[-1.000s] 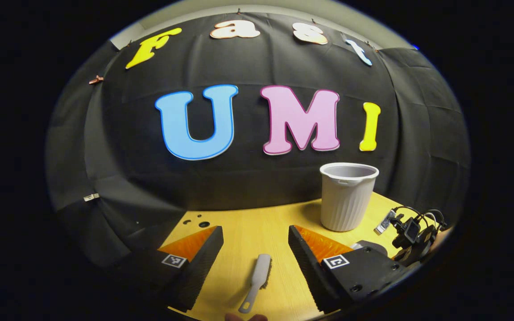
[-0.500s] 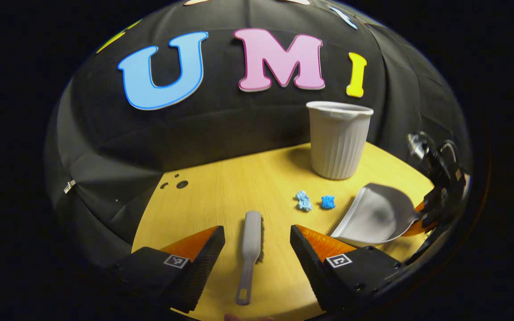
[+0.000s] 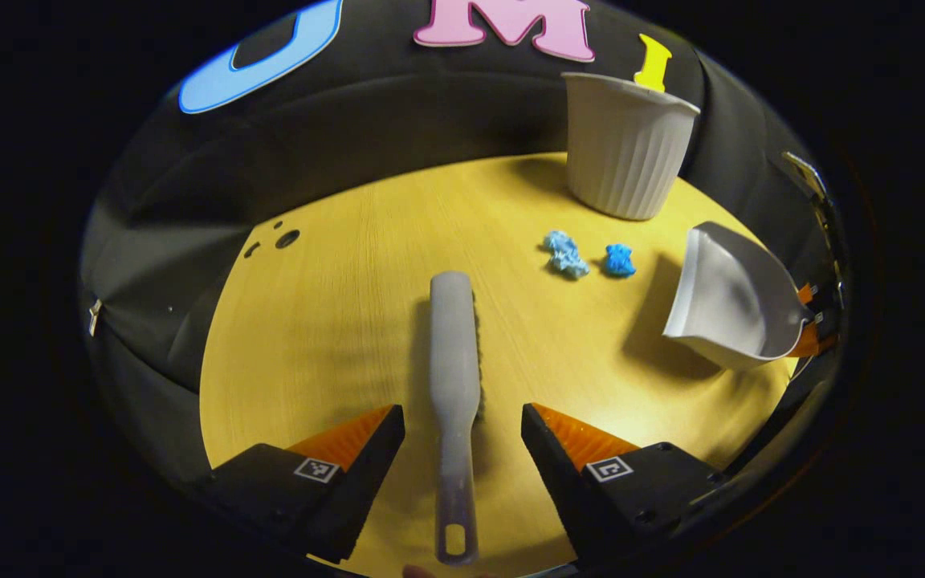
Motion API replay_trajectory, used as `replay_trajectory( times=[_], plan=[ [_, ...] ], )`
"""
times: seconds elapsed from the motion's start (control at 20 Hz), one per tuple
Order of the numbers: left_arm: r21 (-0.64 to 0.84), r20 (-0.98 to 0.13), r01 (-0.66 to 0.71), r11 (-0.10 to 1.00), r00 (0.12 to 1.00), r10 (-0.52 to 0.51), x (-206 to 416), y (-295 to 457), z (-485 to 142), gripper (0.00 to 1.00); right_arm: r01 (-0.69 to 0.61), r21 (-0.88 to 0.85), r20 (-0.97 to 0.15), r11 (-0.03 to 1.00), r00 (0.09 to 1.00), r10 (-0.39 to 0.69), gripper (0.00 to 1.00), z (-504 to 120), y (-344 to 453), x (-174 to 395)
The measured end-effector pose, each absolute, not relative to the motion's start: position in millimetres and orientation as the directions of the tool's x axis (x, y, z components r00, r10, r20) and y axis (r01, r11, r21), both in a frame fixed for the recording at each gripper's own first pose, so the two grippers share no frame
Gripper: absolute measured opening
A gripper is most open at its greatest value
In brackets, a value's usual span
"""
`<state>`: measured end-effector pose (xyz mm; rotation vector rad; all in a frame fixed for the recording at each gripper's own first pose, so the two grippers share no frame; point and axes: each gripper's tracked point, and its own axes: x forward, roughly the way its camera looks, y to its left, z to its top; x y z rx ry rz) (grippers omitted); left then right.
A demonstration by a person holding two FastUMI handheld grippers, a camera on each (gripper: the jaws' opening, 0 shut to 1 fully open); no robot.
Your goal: Pick up the small broom and dustpan from the desktop, sweep the trash into the dustpan with the broom, and then empty the trash into the garbage bin.
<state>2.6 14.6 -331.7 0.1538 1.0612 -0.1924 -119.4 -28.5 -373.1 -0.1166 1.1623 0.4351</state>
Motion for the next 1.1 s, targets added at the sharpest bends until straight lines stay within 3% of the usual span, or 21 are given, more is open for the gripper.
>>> replay_trajectory(
  times=[0.3, 0.5, 0.6, 0.7, 0.85, 0.95, 1.1],
  plan=[
    [0.013, -0.939, 0.252, 0.968, 0.335, -0.075, -3.7, 15.8, -368.8, 0.89, -0.404, 0.146, -0.907, 0.903, 0.309, 0.285, 0.36, -377.3, -24.0, -115.5],
    [-0.043, -0.948, 0.262, 0.964, 0.294, -0.122, -5.0, 7.1, -371.3, 0.82, -0.412, 0.161, -0.91, 0.897, 0.289, 0.296, 0.36, -379.4, -19.6, -113.1],
    [-0.048, -0.95, 0.267, 0.963, 0.287, -0.127, -6.0, 7.5, -370.9, 0.66, -0.425, 0.164, -0.917, 0.89, 0.266, 0.296, 0.36, -380.6, -20.1, -113.3],
    [-0.042, -0.95, 0.287, 0.957, 0.285, -0.127, -5.1, 5.7, -369.9, 0.62, -0.437, 0.149, -0.931, 0.887, 0.241, 0.275, 0.36, -383.6, -24.6, -112.9],
    [-0.001, -0.954, 0.317, 0.949, 0.283, -0.095, 0.3, 4.7, -370.7, 0.31, -0.436, 0.151, -0.949, 0.887, 0.187, 0.254, 0.36, -382.5, -29.4, -113.2],
    [0.045, -0.949, 0.337, 0.941, 0.309, -0.065, 13.7, 4.3, -366.4, 0.28, -0.436, 0.161, -0.958, 0.886, 0.145, 0.246, 0.36, -381.2, -30.0, -112.8],
    [0.021, -0.94, 0.341, 0.94, 0.328, -0.098, 41.8, -10.4, -359.1, 0.27, -0.428, 0.162, -0.971, 0.889, 0.093, 0.222, 0.36, -377.9, -34.5, -109.0]
  ],
)
